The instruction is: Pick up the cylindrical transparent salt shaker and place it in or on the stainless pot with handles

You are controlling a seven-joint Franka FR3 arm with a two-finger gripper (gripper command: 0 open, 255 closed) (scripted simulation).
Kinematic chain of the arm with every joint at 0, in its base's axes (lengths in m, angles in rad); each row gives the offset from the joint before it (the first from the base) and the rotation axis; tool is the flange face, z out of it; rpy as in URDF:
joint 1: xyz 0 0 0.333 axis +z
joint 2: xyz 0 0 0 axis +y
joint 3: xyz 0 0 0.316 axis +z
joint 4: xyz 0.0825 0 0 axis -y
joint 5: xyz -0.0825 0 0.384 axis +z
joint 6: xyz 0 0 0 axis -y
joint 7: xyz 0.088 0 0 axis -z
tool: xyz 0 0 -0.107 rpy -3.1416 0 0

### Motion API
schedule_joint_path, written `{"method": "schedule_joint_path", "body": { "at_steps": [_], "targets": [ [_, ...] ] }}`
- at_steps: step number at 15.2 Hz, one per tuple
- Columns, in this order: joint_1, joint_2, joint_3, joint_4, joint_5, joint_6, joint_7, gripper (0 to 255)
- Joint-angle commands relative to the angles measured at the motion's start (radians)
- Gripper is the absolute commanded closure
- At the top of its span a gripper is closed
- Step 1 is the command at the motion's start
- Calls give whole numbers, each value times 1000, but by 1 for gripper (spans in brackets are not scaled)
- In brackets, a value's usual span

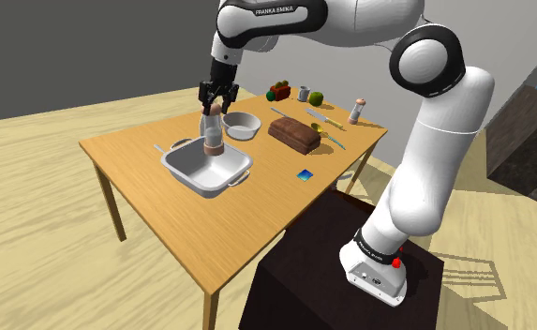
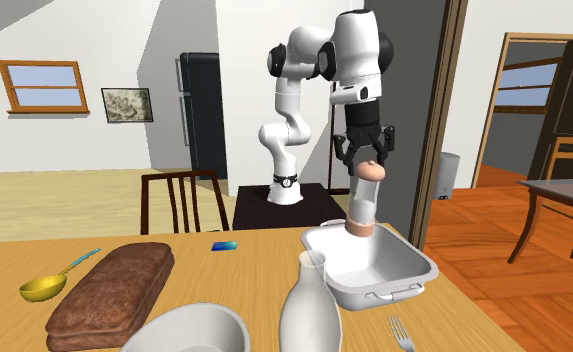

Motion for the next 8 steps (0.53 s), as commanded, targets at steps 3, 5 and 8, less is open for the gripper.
{"method": "schedule_joint_path", "body": {
  "at_steps": [3, 5, 8],
  "targets": [
    [0, 10, 0, -40, 4, 50, -10, 255],
    [0, 16, 1, -59, 6, 74, -14, 255],
    [0, 21, 1, -73, 8, 94, -17, 255]
  ]
}}
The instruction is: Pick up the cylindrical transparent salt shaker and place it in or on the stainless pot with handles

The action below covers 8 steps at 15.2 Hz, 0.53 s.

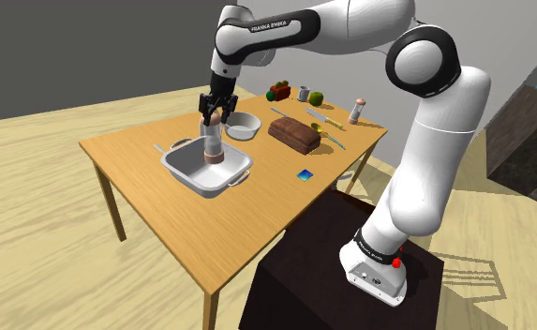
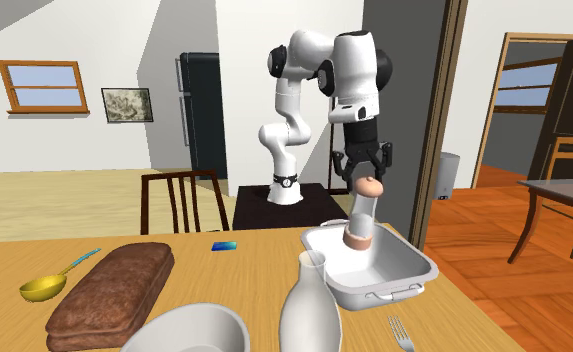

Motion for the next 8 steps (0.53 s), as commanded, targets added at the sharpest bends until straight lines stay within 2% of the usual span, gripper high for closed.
{"method": "schedule_joint_path", "body": {
  "at_steps": [1, 6, 7, 8],
  "targets": [
    [0, 1, 0, -2, 0, 5, 0, 255],
    [0, 1, 0, -2, 0, 5, 0, 255],
    [0, 1, 0, -3, 0, 5, 0, 0],
    [0, 1, 0, -3, 0, 5, 0, 0]
  ]
}}
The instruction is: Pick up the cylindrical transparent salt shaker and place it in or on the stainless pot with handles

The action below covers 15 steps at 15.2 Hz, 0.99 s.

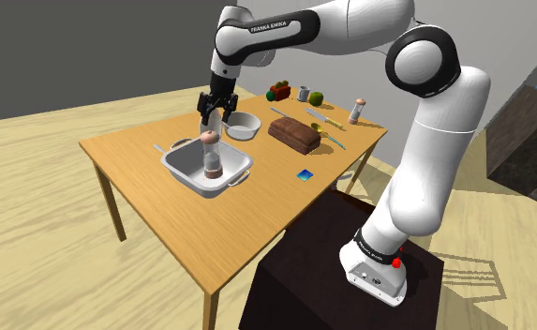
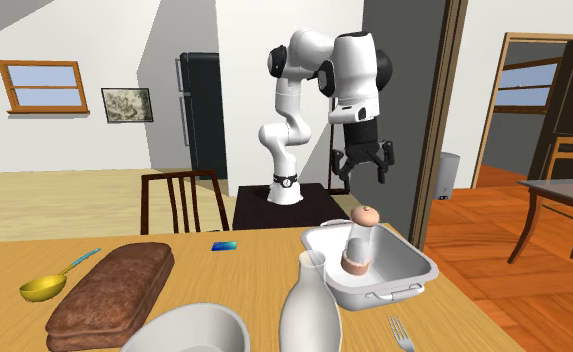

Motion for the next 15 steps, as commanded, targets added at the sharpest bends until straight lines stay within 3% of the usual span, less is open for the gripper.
{"method": "schedule_joint_path", "body": {
  "at_steps": [1, 4, 8, 15],
  "targets": [
    [0, 0, 0, 0, 0, 0, 0, 0],
    [0, 0, 0, 0, 0, 0, 0, 0],
    [-10, -30, -7, 86, -8, -117, 6, 0],
    [-9, -30, -7, 86, -8, -117, 6, 0]
  ]
}}
